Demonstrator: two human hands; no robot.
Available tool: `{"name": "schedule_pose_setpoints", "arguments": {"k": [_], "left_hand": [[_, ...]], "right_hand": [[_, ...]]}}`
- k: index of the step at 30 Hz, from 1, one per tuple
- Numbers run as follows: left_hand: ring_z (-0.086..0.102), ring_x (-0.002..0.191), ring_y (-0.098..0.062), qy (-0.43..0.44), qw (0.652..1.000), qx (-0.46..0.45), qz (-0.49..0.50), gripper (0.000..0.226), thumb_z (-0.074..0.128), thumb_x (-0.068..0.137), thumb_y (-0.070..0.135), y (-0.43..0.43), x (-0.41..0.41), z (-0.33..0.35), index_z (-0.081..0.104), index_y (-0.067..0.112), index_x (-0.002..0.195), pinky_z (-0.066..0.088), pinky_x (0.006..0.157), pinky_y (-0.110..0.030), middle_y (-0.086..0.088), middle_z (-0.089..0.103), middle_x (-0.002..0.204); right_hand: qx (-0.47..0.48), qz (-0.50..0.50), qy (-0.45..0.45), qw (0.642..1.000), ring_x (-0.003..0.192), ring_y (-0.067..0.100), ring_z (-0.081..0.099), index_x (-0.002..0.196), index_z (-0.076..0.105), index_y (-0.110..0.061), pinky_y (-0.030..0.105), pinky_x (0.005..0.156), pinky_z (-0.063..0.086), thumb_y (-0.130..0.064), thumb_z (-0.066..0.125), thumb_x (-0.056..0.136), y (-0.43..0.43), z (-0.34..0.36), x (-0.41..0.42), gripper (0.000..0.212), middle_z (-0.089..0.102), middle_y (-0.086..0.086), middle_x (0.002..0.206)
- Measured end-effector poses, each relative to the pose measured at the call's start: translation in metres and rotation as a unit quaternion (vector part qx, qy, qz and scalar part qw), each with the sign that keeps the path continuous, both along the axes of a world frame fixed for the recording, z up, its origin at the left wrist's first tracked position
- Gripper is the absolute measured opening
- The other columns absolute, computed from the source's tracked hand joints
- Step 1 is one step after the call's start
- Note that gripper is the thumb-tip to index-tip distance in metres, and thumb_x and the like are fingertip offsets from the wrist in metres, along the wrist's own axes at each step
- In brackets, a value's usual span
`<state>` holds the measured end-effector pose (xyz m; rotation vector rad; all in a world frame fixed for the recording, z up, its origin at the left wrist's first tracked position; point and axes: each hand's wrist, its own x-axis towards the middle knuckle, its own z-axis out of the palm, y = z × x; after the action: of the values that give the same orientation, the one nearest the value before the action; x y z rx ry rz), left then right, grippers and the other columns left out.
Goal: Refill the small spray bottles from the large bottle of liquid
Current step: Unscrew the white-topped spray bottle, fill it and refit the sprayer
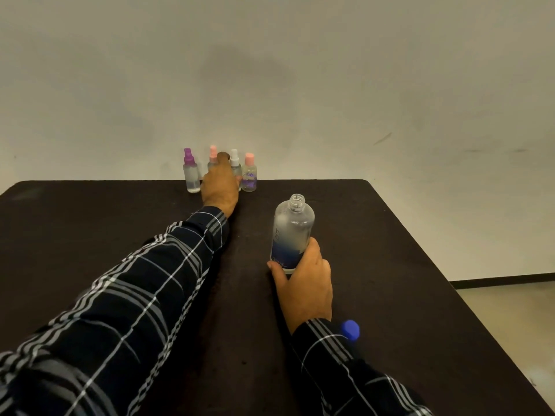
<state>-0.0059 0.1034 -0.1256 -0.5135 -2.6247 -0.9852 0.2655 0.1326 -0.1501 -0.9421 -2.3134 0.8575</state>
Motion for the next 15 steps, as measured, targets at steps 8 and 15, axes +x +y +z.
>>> {"name": "schedule_pose_setpoints", "arguments": {"k": [8, 15], "left_hand": [[0.064, 0.110, -0.036, 0.074, 0.997, 0.014, -0.030, 0.065, 0.055, 0.097, 0.003, -0.006, 0.006, 0.005, 0.031, 0.021, 0.155, 0.057, 0.085, -0.052, -0.013, 0.051, 0.144], [0.056, 0.125, -0.036, 0.128, 0.980, -0.124, -0.091, 0.071, 0.066, 0.093, 0.008, -0.002, 0.022, 0.013, 0.035, 0.021, 0.156, 0.059, 0.088, -0.047, -0.007, 0.034, 0.160]], "right_hand": [[0.004, 0.000, -0.005, 1.000, 0.123, 0.011, 0.047, 0.145, 0.030, -0.025, 0.028, 0.095, 0.050, -0.049, 0.075, 0.081, 0.000, -0.001, -0.001, 0.081, 0.052, -0.007, 0.133], [0.003, 0.000, -0.006, 1.000, 0.123, 0.013, 0.048, 0.143, 0.033, -0.024, 0.031, 0.095, 0.050, -0.048, 0.076, 0.081, 0.000, 0.001, 0.000, 0.080, 0.054, -0.006, 0.132]]}}
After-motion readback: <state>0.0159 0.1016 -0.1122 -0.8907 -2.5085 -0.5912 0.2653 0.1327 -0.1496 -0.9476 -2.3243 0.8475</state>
